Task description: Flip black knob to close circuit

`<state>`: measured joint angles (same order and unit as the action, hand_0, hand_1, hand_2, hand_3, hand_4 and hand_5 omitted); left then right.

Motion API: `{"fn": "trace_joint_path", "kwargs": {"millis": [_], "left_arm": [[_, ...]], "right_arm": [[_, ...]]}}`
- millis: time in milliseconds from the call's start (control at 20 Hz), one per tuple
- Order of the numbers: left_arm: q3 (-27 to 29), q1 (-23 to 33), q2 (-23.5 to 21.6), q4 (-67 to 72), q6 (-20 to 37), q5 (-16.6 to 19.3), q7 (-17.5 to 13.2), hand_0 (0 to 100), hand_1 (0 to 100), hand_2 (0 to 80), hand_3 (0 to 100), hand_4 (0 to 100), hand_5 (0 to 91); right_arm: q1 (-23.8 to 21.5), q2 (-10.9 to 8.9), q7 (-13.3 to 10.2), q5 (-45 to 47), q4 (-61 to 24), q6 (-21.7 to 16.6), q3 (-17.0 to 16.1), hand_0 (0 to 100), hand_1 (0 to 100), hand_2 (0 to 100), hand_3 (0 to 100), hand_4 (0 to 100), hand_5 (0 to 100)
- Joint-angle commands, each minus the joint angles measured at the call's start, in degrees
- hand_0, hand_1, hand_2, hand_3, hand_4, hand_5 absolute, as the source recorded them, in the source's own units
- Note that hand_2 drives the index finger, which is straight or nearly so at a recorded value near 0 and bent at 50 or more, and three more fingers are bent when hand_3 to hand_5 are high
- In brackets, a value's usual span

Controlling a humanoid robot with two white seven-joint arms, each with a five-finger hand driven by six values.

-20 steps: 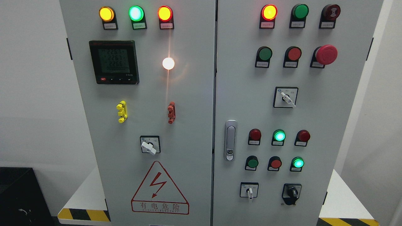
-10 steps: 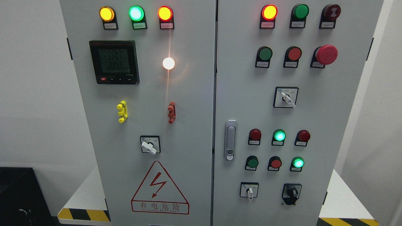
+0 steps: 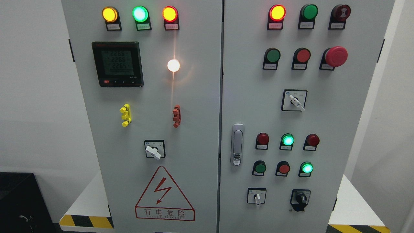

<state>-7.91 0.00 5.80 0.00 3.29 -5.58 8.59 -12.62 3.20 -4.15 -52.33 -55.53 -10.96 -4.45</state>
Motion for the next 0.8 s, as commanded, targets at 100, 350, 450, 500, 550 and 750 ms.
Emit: {"fn": "trace_joint_path", "kwargs": {"millis": [100, 350, 450, 500, 550, 750], "left_arm": [[0.0, 1.3, 0.0, -1.8, 0.0, 0.0, 0.0, 12, 56, 0.0, 0, 0, 0.0], [0.0, 1.3, 0.0, -1.8, 0.0, 0.0, 0.0, 12, 56, 0.0, 0, 0, 0.0], [0.0, 1.3, 0.0, -1.8, 0.0, 0.0, 0.0, 12, 56, 0.0, 0, 0, 0.0], [0.0, 1.3, 0.0, -1.8, 0.0, 0.0, 0.0, 12, 56, 0.0, 0, 0, 0.0], [0.0, 1.3, 0.0, -1.8, 0.0, 0.0, 0.0, 12, 56, 0.0, 0, 0, 0.0], [0.0, 1.3, 0.0, -1.8, 0.0, 0.0, 0.0, 12, 56, 0.0, 0, 0, 0.0]], "right_arm": [[0.0, 0.67, -2.3, -5.1, -22.4, 0.1, -5.6, 0, 16, 71, 86, 74, 76], [1.1, 0.41, -2.8, -9.4, -27.4, 0.2, -6.3, 0, 14, 80, 93, 81, 84], [2.5, 0.41, -3.1, -10.9, -28.9, 0.8, -6.5, 0, 13, 80, 94, 81, 84], [3.3, 0.41, -3.8, -11.6, -29.4, 1.4, -6.9, 0, 13, 81, 95, 82, 86], [4.4, 0.49, -4.3, -12.4, -29.5, 2.5, -7.0, 0, 13, 82, 96, 83, 87], [7.2, 0.5, -4.5, -13.1, -31.1, 6.8, -6.9, 0, 6, 84, 99, 85, 91]]}}
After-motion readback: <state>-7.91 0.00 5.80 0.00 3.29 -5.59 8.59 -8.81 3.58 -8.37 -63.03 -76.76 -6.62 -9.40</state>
